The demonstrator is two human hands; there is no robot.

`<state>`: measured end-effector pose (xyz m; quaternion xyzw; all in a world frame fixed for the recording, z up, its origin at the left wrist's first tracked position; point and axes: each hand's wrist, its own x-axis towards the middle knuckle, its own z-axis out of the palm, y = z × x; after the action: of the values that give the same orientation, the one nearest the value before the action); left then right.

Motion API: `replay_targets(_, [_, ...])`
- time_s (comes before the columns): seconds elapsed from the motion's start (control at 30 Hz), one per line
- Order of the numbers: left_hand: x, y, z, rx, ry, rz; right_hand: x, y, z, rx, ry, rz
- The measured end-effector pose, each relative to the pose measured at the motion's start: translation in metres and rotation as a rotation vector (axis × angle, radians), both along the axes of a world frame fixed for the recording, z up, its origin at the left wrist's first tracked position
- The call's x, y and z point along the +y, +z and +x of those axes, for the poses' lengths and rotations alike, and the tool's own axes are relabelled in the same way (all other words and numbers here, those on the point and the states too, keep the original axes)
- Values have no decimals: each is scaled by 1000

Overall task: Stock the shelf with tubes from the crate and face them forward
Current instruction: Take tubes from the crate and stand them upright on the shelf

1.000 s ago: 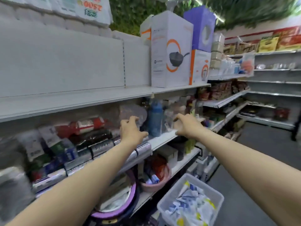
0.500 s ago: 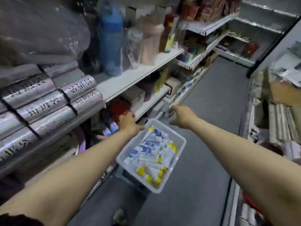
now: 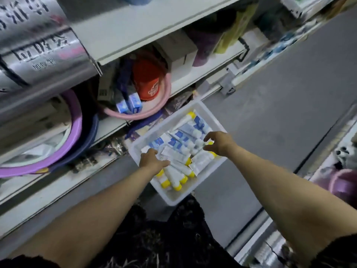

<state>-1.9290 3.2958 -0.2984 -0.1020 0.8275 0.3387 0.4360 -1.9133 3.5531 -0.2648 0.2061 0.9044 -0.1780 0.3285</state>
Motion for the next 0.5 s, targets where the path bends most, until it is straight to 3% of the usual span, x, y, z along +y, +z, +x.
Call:
replay_targets(0.33, [68, -73, 70, -292, 536, -129, 57, -104, -19, -207, 230, -211])
replay_targets(0.5, [85, -94, 87, -237, 739, -195, 75, -140, -19, -293, 281, -270])
